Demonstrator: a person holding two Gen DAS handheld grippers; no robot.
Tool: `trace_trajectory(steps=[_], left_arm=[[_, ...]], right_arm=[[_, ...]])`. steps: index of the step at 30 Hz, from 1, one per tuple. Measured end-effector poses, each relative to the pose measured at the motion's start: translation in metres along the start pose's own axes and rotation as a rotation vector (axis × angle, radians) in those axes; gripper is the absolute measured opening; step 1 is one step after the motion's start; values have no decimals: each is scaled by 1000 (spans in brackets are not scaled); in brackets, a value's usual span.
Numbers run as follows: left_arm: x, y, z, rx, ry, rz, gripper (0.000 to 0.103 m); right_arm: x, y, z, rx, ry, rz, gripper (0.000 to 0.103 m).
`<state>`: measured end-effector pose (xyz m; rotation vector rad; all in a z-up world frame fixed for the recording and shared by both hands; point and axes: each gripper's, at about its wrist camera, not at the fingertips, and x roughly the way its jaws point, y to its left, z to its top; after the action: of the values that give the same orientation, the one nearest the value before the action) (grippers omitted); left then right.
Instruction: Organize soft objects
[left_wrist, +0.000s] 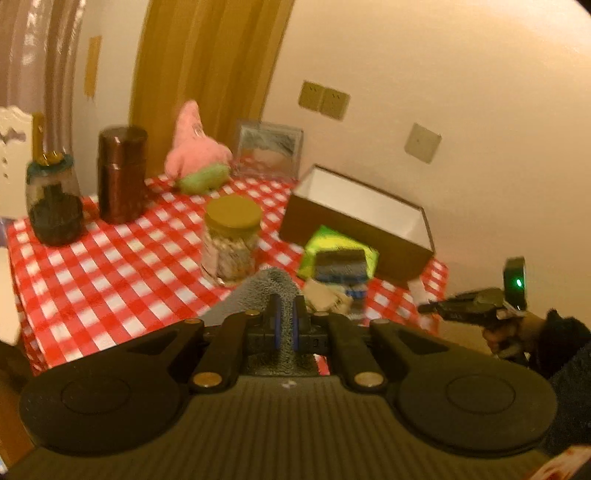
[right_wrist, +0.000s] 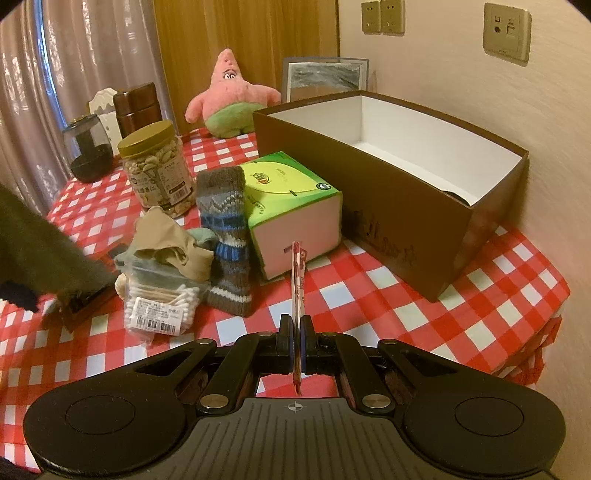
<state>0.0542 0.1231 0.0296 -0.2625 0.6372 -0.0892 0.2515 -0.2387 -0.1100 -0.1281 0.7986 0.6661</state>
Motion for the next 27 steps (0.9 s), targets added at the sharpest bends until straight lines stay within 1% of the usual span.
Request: trace_trajectory(steps=[3, 6, 7, 11, 13, 14, 15, 16, 18, 19, 20, 22, 23, 25, 26, 27], left_arm=[[24, 1, -20, -27, 79, -2, 5], [56, 9, -45, -74, 176, 24, 6], [67, 11, -53, -79, 204, 46, 6], [101, 27, -80, -51, 295, 209, 10], [109, 38, -87, -55, 302, 276, 17], [112, 43, -91, -57, 307, 314, 25], [114, 48, -92, -61, 311, 336, 36], [115, 53, -94, -77, 312, 353, 40], [117, 63, -97, -121, 311, 353, 51], [117, 69, -98, -148, 313, 356, 54], [118, 74, -99, -174, 307, 351, 60], [121, 83, -102, -222, 302, 321, 60], [122, 87, -103, -241, 301, 300, 58], [126, 92, -107, -278, 300, 259, 49], [127, 94, -108, -297, 297, 237, 39], [127, 94, -109, -314, 291, 212, 27]], right_arm=[[-1, 2, -1, 0, -2, -2, 3], [-3, 4, -1, -6, 0, -1, 3], [-4, 5, -2, -7, 0, -1, 3], [-6, 7, -5, -8, 5, -6, 3], [-8, 8, -7, -3, 9, -10, 3], [-8, 8, -9, -2, 11, -13, 3], [-9, 8, -10, -1, 13, -17, 3], [-10, 8, -11, 1, 15, -20, 3], [-10, 8, -12, 5, 17, -24, 3], [-11, 9, -13, 7, 18, -27, 3], [-11, 9, -13, 9, 20, -29, 3], [-10, 10, -13, 11, 21, -31, 3], [-10, 11, -13, 12, 22, -32, 3], [-10, 13, -13, 12, 24, -32, 3], [-9, 14, -13, 11, 25, -32, 3], [-9, 16, -13, 10, 26, -32, 3]])
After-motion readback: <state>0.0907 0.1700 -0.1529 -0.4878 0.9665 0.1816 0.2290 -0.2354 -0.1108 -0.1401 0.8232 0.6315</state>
